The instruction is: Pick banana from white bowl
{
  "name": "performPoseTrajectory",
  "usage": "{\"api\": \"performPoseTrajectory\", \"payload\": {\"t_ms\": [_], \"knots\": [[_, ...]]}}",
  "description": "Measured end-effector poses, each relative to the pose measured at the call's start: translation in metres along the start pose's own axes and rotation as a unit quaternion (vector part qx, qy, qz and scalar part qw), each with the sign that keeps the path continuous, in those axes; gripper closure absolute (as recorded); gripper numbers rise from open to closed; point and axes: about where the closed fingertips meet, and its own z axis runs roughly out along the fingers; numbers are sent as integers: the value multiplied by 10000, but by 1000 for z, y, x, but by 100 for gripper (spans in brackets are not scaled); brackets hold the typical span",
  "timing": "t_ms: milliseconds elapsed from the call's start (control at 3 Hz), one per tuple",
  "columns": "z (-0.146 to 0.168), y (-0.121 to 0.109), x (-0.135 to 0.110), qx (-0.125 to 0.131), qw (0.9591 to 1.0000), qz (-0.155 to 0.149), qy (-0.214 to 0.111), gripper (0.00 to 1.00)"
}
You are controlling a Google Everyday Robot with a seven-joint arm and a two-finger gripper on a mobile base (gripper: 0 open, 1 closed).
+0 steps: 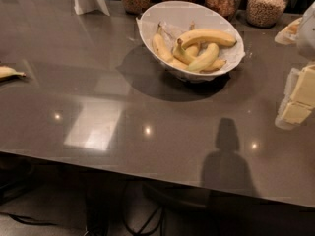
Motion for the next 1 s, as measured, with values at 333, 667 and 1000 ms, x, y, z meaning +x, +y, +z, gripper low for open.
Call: {"api": "performPoseTrajectory", "payload": {"t_ms": [333, 667, 1000], "knots": [[0, 0, 0, 2, 10000, -2, -1, 0], [3, -10, -14, 287, 9986, -361, -268, 0], [9, -37, -48, 746, 9874, -1148, -799, 0]]}}
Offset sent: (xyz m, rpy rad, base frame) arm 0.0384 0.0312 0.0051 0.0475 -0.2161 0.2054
